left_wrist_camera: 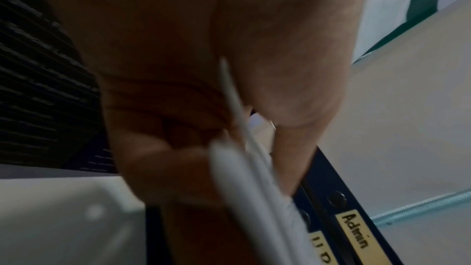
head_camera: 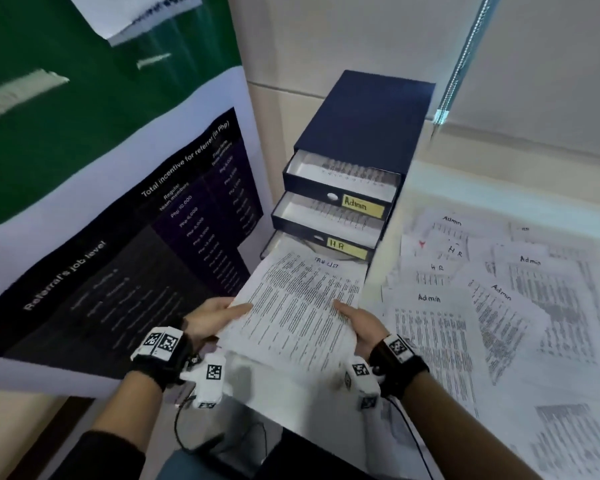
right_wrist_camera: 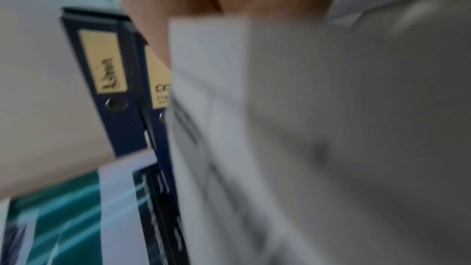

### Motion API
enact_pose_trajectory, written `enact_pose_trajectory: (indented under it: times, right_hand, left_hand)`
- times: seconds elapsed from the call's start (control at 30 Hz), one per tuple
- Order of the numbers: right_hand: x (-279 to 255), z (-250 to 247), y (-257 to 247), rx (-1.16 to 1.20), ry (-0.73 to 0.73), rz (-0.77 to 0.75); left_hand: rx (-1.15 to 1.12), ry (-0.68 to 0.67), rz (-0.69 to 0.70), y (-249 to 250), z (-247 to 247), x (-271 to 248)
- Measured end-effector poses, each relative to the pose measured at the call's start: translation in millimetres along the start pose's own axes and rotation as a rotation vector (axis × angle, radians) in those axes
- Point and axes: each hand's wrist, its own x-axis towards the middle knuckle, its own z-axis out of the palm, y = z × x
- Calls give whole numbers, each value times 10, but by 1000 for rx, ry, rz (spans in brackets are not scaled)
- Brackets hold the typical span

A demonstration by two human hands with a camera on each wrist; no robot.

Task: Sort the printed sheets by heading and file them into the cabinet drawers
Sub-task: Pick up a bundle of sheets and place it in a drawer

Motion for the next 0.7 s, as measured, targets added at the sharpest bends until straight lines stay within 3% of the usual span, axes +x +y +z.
enact_pose_trajectory:
  times: [0.2,0.3,0.43,0.5,0.6,0.67,0.7]
  right_hand:
    - [-13,42,-85,-112,-104,94]
    - [-45,46,-22,-260,-66,107]
    - [136,14,-182,-111,-2,53]
    - [249,36,-315,37,-1,56]
    - [327,37,-430,362,-60,7]
    - [273,-30,-430,367,-82,-13]
    - [233,-80,-413,295,-112,-7]
  left_hand:
    - [175,230,153,240,-63,423]
    - [191,305,186,339,-47,679]
    - [274,314,225,488,3,900]
    - [324,317,349,585,96,929]
    - [615,339,605,652,262,1008]
    - [913,268,754,675,404,1089]
    - [1016,203,766,678,478,1146]
